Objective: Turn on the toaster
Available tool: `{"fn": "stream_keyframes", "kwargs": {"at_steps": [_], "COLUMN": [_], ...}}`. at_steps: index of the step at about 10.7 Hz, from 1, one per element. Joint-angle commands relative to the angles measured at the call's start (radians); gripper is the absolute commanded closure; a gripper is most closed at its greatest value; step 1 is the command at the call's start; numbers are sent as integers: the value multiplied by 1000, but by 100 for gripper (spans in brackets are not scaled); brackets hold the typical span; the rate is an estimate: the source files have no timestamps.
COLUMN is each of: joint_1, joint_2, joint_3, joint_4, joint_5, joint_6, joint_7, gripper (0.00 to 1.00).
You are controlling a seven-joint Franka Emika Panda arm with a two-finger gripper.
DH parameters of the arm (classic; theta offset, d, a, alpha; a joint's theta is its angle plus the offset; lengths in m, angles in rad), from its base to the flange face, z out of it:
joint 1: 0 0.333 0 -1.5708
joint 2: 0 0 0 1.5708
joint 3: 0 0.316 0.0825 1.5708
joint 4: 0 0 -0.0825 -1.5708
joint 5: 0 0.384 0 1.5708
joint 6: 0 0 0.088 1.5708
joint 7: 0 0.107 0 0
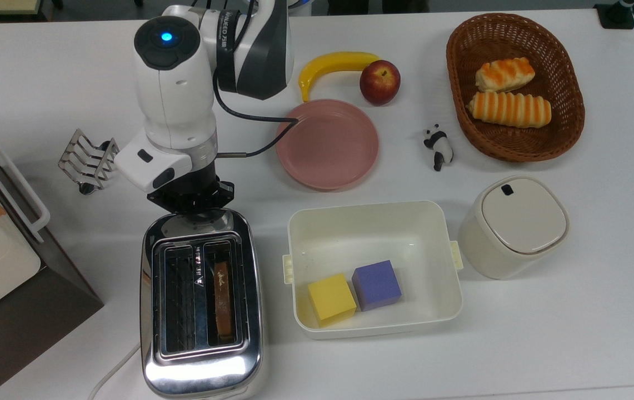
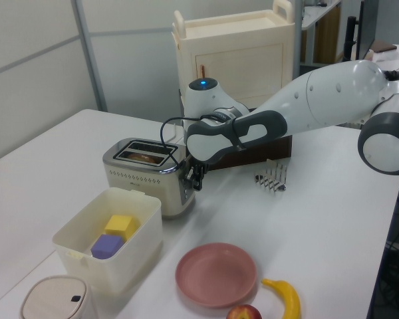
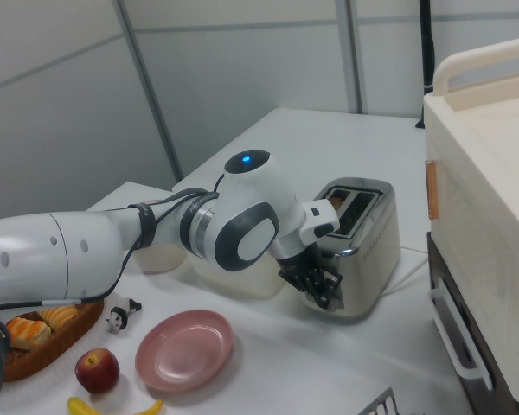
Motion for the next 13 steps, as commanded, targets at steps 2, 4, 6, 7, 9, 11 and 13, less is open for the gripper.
{"fn": "stream_keyframes", "kwargs": {"at_steps": [2, 4, 6, 7, 9, 11, 13], "joint_1": [-18, -22, -24, -18, -3, 39, 74], "joint_2": [38, -16, -62, -85, -134, -183, -226], "joint_3": [-7, -8, -8, -8, 0, -5, -5], "joint_4": [4, 4, 8, 12, 14, 14, 14], "joint_5": [-15, -16, -18, -16, -18, -23, -39], "joint_6": [45, 30, -47, -85, -189, -297, -410], "joint_7": [6, 6, 5, 6, 9, 11, 11], "gripper": [100, 100, 100, 100, 100, 100, 100]}}
